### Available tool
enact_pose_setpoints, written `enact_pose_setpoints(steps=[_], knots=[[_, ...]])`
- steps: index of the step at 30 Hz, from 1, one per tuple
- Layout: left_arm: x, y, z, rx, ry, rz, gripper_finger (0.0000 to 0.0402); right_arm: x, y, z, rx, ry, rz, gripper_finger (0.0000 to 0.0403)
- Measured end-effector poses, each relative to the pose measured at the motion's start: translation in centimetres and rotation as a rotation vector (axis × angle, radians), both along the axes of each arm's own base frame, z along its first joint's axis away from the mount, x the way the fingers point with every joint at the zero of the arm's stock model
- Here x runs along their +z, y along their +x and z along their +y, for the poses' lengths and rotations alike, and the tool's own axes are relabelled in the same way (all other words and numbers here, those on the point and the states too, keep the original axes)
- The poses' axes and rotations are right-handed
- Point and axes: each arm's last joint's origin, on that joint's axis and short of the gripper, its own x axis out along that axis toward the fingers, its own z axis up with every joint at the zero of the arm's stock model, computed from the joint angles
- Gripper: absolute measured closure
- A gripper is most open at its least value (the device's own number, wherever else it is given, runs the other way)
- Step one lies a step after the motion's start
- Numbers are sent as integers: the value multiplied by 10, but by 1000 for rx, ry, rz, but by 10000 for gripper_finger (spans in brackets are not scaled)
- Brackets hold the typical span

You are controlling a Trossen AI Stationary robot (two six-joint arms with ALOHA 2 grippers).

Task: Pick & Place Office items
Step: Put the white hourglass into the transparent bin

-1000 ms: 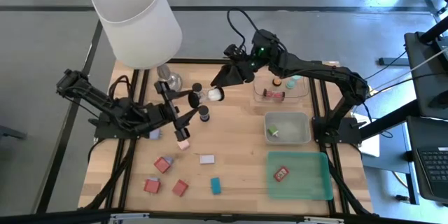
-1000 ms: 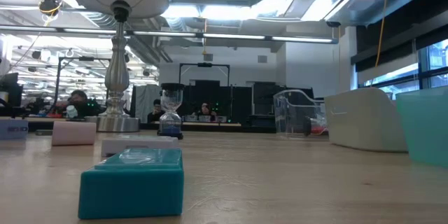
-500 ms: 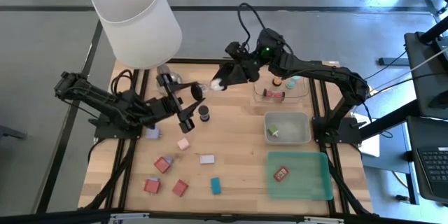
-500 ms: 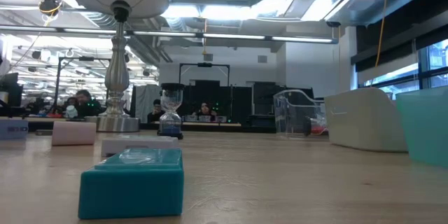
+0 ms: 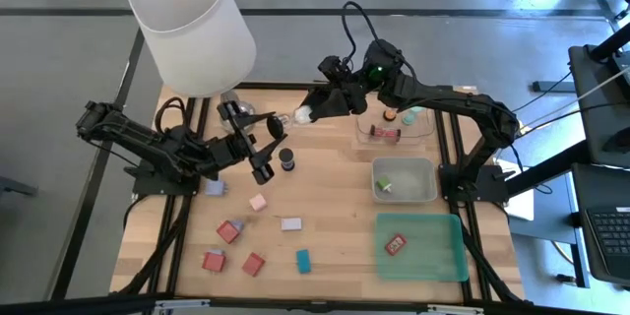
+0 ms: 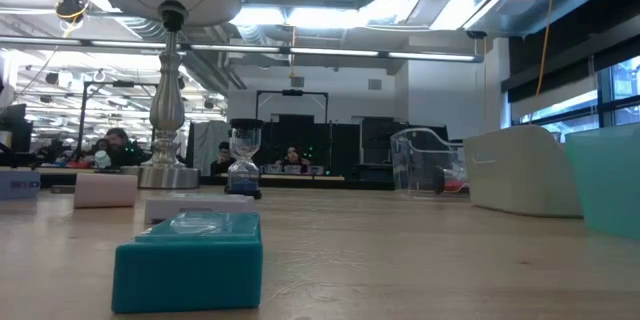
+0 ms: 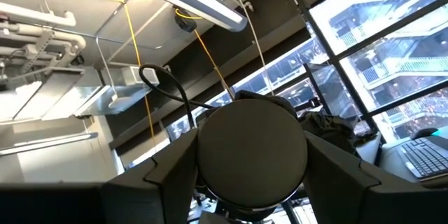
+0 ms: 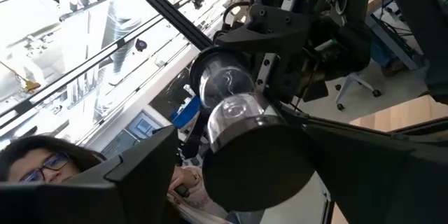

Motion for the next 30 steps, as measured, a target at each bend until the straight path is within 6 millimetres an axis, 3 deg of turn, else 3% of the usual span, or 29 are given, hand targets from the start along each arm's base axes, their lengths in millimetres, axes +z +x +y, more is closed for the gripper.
enact_pose_setpoints(steps=[13, 21, 30], knots=[[0, 0, 0, 6, 10, 2, 189, 0, 0, 0, -18, 2, -3, 189], [0, 0, 0, 16, 17, 6, 176, 0, 1, 0, -30, 2, -9, 180], [-1, 0, 2, 41, -109, -1, 142, 0, 1, 0, -56, -5, -19, 190]])
